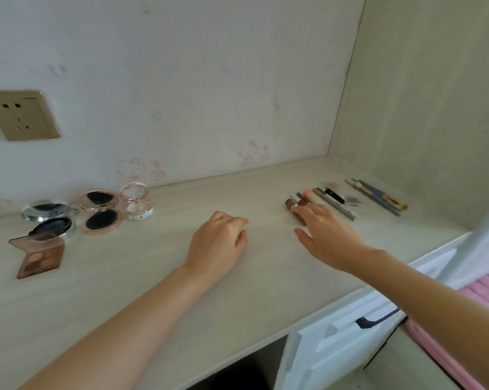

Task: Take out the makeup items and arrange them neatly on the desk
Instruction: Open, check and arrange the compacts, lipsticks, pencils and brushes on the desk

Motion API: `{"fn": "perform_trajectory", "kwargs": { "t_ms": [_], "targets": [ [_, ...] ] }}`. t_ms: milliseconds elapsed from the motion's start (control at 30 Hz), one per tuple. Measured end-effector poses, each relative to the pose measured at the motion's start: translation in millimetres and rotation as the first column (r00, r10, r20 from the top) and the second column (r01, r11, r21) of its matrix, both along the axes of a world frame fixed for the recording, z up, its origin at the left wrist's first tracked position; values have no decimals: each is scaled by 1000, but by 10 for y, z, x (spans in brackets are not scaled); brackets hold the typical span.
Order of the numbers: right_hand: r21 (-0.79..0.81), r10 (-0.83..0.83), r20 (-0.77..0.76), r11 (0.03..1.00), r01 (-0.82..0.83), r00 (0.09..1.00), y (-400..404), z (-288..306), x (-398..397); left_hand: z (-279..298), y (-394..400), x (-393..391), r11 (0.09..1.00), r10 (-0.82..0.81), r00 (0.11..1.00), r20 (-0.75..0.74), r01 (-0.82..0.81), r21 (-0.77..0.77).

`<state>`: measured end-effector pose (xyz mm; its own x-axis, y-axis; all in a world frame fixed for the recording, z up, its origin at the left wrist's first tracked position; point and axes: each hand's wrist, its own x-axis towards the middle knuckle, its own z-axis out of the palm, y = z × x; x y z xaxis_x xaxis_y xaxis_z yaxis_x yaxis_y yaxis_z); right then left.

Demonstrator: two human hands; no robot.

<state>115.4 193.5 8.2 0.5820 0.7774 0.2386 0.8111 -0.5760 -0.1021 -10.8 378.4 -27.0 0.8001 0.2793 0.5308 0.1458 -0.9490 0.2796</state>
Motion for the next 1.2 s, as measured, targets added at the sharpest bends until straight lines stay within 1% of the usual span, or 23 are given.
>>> {"fn": "perform_trajectory", "kwargs": {
  "t_ms": [133,333,400,533,633,733,833,900,967,1000,1067,1200],
  "targets": [
    [27,-76,-84,996,79,994,-268,32,458,92,-202,651,997,-58,997,-42,56,-51],
    [4,-191,-96,981,193,977,-481,64,1226,174,-421,1624,984,-122,989,-81,110,-141],
    [-8,-221,-113,975,221,969,-482,39,1521,147,-443,1925,978,-126,986,-110,105,-181],
    [-36,-278,-176,961,276,944,-401,-46,2052,90,-443,2457,967,-122,968,-221,65,-248],
    [-31,-283,-151,959,281,947,-309,-98,2315,130,-431,2768,961,-105,962,-253,32,-276],
    [-51,-297,-126,955,293,946,-195,-142,2484,152,-392,3006,940,-109,953,-281,7,-342],
    [-90,-307,-70,949,301,949,-77,-177,2584,156,-409,3181,927,-148,918,-368,-1,-375],
    [-117,-320,-62,943,312,945,-19,-197,2605,151,-436,3260,938,-154,886,-437,-8,-346],
    [-141,-333,-74,937,321,940,19,-233,2611,126,-460,3312,953,-143,872,-469,-8,-304],
    [-148,-337,-80,935,323,938,35,-247,2611,111,-473,3331,954,-138,871,-471,-11,-298],
    [-139,-347,-110,933,331,931,60,-267,2600,86,-480,3361,943,-135,880,-456,-28,-333],
    [-62,-366,-168,930,361,915,54,-246,2524,112,-501,3347,907,-148,918,-368,-22,-420]
  ]
}}
